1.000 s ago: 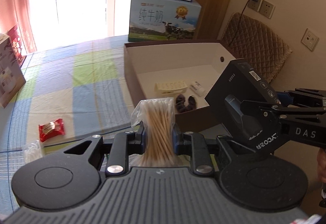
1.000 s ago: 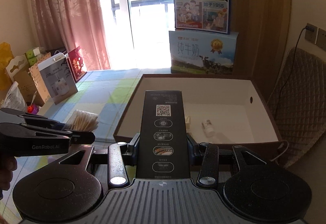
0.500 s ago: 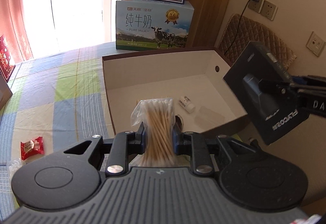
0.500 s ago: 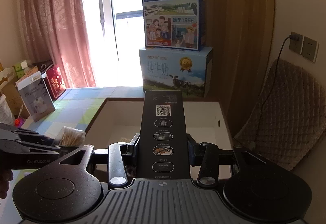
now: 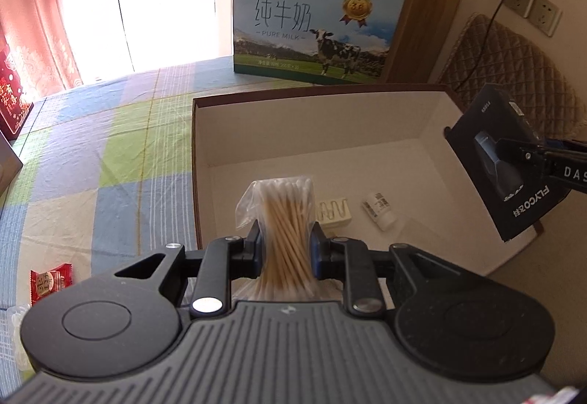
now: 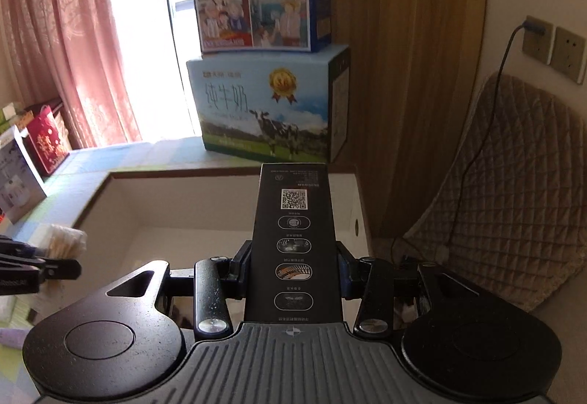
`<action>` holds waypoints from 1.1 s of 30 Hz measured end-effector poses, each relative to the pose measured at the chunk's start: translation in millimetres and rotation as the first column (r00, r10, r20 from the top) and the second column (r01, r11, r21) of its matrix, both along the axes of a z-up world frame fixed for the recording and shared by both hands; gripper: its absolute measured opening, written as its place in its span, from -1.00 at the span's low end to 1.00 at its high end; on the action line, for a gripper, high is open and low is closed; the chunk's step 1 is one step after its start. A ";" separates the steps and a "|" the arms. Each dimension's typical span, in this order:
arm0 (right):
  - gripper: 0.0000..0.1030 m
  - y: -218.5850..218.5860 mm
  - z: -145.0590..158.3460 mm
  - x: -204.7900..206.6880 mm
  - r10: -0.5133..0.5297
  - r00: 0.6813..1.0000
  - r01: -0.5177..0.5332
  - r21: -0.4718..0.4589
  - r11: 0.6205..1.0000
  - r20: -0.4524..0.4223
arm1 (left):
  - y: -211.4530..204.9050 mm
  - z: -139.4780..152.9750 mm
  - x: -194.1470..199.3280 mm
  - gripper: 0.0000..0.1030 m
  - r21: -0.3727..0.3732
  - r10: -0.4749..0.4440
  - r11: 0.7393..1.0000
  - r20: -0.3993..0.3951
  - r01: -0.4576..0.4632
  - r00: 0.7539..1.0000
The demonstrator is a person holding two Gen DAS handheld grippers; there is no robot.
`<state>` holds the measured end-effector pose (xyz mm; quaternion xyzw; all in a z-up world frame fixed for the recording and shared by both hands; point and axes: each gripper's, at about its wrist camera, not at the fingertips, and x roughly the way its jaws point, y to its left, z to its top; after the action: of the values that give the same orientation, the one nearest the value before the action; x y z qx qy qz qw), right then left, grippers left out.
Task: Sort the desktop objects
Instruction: 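Carry the black box and swab bag over the brown box and lower them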
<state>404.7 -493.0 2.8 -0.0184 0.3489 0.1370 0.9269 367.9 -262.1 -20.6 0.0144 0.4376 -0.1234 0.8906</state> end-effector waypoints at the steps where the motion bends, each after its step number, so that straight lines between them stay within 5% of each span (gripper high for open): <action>1: -0.21 0.1 -5.1 6.0 0.005 1.000 -0.005 -0.003 1.000 -0.005 | -1.4 -2.6 5.3 -0.61 0.005 0.006 1.000 -0.005 -0.006 1.000; 24: -0.19 21.6 -59.3 82.5 0.051 0.998 -0.054 -0.085 0.995 -0.029 | -34.1 -39.8 83.3 -0.61 0.062 0.044 0.997 -0.054 -0.040 0.998; 33: 0.10 19.8 -60.7 83.0 0.057 0.997 -0.060 -0.059 0.996 -0.042 | -42.5 -51.2 97.6 -0.61 0.066 0.038 0.997 -0.069 -0.033 0.997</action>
<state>487.6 -473.2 -58.0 -0.0539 0.3709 0.1539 0.9143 465.6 -304.6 -71.9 0.0312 0.4724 -0.0937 0.8758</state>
